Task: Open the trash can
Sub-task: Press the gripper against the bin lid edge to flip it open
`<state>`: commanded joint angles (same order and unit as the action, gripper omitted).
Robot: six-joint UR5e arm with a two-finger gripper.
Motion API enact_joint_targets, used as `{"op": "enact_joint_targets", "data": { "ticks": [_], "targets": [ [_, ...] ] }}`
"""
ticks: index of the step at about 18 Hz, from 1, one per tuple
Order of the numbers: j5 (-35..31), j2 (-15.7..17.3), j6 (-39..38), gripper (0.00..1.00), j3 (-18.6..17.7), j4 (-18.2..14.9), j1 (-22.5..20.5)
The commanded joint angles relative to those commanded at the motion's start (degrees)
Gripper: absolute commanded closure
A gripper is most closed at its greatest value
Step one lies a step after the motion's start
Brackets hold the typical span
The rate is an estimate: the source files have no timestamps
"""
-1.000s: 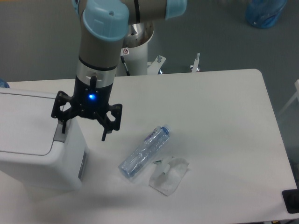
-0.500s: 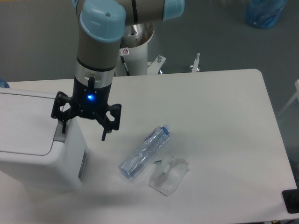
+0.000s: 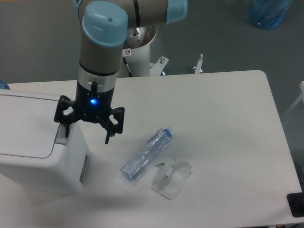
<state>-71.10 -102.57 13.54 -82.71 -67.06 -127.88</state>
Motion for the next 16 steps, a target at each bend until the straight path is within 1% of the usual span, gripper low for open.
{"op": "enact_joint_targets", "data": {
  "ticks": [9, 13, 16],
  "targets": [
    [0.09, -0.35, -0.09, 0.0, 0.0, -0.09, 0.09],
    [0.18, 0.52, -0.18, 0.0, 0.7, -0.18, -0.09],
    [0.0, 0.7, 0.17, 0.0, 0.7, 0.0, -1.4]
  ]
}}
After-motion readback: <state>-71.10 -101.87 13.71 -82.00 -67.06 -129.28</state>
